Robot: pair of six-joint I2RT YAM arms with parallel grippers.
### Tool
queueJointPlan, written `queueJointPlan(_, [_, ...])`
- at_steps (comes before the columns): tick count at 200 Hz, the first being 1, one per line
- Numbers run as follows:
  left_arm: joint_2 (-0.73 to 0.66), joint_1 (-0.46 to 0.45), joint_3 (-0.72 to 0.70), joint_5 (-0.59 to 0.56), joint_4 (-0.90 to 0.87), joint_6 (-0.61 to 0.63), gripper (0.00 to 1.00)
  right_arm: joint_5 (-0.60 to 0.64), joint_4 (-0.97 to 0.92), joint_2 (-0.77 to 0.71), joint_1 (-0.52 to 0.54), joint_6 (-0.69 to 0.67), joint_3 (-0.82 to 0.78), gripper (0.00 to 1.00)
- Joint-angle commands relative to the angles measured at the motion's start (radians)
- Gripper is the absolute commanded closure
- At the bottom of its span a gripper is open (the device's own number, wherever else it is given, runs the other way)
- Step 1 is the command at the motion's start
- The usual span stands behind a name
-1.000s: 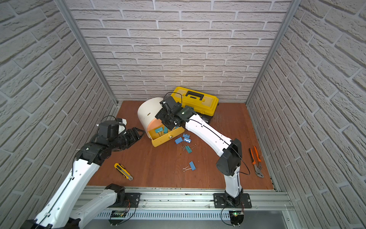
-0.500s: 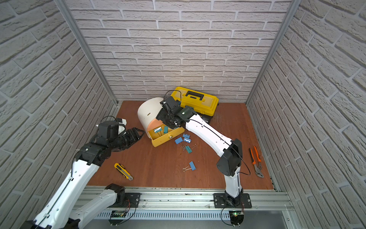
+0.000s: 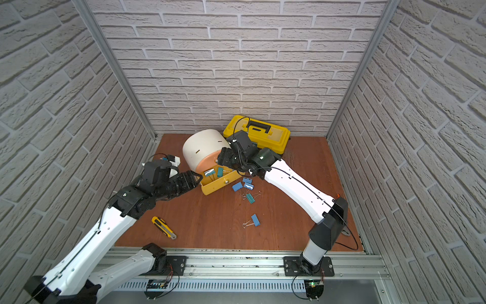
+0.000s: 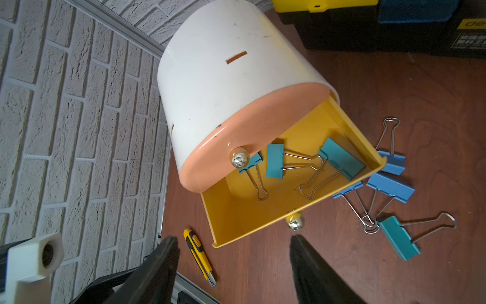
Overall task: Put the binder clips in the drawer according to color
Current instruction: Pick up the binder clip at the center of the board.
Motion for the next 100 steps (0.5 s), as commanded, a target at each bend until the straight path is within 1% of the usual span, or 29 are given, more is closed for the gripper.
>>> queueJointPlan(1, [0.013,-0.045,0.025,-0.056,0.055,-0.009,0.29,0.068,0.002,-0.065,-0.009,-0.124,-0.05,0.32])
queueJointPlan(25, [0.025,-0.091,0.023,-0.087,0.065,-0.013,0.29,0.105,0.019,-0.154,-0.021,-0.175,-0.183,0.35])
queueJointPlan(50, [0.024,-0.145,0.016,-0.148,0.07,-0.021,0.29,0.103,0.049,-0.24,-0.043,-0.213,-0.329,0.37])
queueJointPlan(79, [0.022,-0.196,-0.008,-0.202,0.083,-0.036,0.29,0.112,0.062,-0.295,-0.055,-0.26,-0.467,0.41])
queueJointPlan(100, [0.027,-0.218,-0.024,-0.213,0.097,-0.048,0.29,0.109,0.062,-0.305,-0.064,-0.274,-0.545,0.44])
